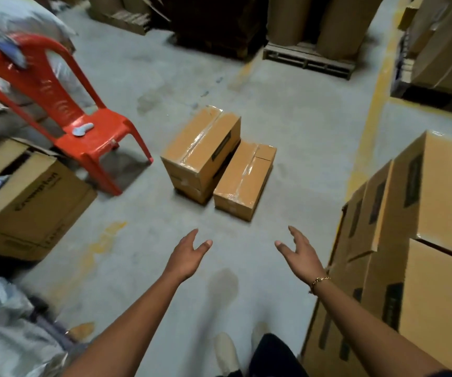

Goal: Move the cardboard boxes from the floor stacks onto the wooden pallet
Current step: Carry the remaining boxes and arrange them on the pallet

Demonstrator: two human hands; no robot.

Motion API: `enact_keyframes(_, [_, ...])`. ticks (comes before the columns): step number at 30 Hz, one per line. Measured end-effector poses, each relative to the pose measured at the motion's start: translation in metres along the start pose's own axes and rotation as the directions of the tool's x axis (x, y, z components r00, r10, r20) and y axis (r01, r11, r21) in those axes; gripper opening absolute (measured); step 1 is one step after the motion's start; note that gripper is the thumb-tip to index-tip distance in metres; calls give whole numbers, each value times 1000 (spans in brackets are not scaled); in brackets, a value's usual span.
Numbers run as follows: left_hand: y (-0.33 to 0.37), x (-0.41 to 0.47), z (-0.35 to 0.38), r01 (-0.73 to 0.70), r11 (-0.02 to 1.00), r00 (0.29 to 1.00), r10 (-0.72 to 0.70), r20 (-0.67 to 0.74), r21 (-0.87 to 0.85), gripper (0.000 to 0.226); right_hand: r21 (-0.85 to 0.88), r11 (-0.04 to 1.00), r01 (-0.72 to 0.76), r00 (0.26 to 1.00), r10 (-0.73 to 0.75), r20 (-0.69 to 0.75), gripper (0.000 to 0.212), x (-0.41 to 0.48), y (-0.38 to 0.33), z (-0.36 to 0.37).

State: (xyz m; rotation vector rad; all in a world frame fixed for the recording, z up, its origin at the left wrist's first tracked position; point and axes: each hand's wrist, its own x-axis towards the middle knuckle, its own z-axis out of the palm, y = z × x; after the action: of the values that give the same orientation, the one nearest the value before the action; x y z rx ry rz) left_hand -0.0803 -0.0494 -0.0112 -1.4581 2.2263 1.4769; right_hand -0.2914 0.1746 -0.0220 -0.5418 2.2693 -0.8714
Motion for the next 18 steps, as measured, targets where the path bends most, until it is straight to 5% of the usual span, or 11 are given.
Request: enact_keyframes(18, [74, 295, -145, 41, 998, 997, -38, -61, 49, 66, 144, 981, -133, 968, 97, 233, 69, 315, -174, 85])
